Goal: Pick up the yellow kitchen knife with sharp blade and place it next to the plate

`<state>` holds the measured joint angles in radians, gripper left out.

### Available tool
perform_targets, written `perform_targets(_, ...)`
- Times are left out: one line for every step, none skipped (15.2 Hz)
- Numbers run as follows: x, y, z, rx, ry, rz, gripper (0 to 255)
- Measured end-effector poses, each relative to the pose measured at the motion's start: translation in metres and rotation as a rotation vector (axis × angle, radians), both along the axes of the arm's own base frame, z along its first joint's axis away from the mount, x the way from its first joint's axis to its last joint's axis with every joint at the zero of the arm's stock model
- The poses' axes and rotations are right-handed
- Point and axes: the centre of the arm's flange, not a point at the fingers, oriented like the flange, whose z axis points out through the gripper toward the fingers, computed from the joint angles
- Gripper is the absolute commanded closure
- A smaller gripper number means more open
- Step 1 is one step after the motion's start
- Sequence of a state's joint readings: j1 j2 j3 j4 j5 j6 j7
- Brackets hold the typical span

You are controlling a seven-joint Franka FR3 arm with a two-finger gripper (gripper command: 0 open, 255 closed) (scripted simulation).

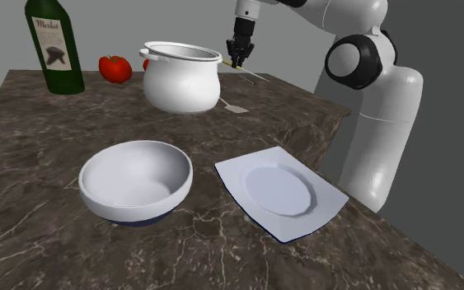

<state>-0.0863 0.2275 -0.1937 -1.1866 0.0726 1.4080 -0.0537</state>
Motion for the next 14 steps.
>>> perform_targets(-0.004, 0.006, 0.002, 0.000, 0.000, 0.000, 255)
perform_targets(-0.009, 0.014, 0.005, 0.000, 0.000, 0.000, 255)
perform_targets(-0.016, 0.028, 0.005, 0.000, 0.000, 0.001, 255)
perform_targets(-0.020, 0.036, 0.007, 0.000, 0.000, 0.001, 255)
perform_targets(-0.026, 0.046, 0.005, 0.000, 0.000, 0.001, 255)
perform_targets(-0.033, 0.056, 0.005, 0.001, 0.000, 0.001, 255)
perform_targets(-0.042, 0.068, 0.003, 0.001, 0.000, 0.001, 255)
perform_targets(-0.050, 0.081, 0.003, 0.000, 0.000, 0.001, 255)
perform_targets(-0.057, 0.092, 0.004, 0.000, 0.000, 0.001, 255)
perform_targets(-0.062, 0.105, 0.004, 0.000, 0.000, 0.002, 255)
perform_targets(-0.068, 0.117, 0.004, 0.000, 0.000, 0.001, 255)
perform_targets(-0.075, 0.126, 0.003, 0.001, 0.000, 0.001, 255)
perform_targets(-0.083, 0.135, 0.004, 0.000, 0.000, 0.001, 255)
perform_targets(-0.092, 0.146, 0.004, 0.001, 0.000, 0.001, 255)
